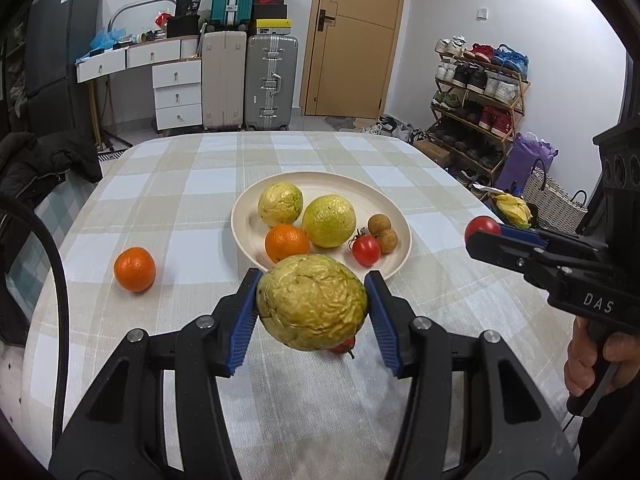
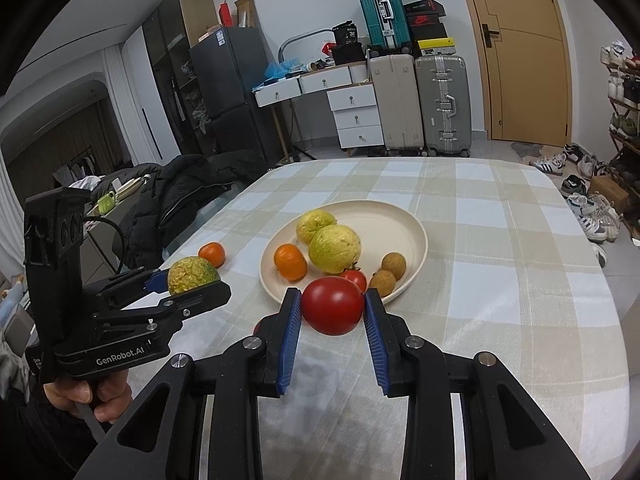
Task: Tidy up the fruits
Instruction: 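Carry the wrinkled fruit in the left tool and the tomato in the right tool over the plate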
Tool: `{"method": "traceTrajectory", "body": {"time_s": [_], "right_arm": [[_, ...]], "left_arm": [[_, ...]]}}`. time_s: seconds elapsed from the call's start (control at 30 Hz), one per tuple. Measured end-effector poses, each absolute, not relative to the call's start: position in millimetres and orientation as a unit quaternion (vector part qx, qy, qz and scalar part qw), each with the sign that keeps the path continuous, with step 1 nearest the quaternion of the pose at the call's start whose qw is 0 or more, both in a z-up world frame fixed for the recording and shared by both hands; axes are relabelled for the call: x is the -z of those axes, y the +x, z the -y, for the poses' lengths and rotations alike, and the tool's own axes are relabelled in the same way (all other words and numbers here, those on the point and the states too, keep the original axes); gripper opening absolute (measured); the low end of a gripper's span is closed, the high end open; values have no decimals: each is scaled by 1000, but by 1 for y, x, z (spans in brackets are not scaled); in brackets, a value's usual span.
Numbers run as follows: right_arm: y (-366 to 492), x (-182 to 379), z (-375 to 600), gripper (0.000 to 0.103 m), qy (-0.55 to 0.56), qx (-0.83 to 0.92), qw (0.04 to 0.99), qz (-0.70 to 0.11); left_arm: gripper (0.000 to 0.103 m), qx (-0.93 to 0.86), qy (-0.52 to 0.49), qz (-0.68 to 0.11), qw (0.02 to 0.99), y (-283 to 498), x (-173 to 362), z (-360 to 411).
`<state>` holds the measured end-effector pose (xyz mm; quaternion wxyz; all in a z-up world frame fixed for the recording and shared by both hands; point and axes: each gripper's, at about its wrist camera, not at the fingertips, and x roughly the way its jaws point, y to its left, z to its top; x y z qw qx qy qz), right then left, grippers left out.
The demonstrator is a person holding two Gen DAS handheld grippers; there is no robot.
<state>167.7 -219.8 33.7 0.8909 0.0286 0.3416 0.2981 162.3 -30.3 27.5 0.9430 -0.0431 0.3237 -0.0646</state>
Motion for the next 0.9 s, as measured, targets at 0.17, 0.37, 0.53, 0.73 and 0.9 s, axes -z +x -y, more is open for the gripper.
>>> {"method": "traceTrajectory", "body": {"time_s": [0.17, 0.37, 0.53, 0.73, 0.9], "right_arm": [[181, -35, 220, 33, 27, -290, 892, -346], [194, -34, 218, 32, 32, -283, 892, -351], [205, -29, 214, 33, 35, -282, 889, -359], [218, -23, 212, 33, 49, -278, 886, -369], [227, -16, 208, 33, 47, -270, 885, -375]], "left_arm": [[49, 58, -38, -323, 944, 176, -24, 30], [49, 56, -43, -328, 942, 192, -19, 30], [49, 58, -50, -332, 940, 202, -15, 30], [49, 59, -47, -331, 941, 215, -11, 34], [49, 60, -40, -337, 939, 225, -4, 39]]}}
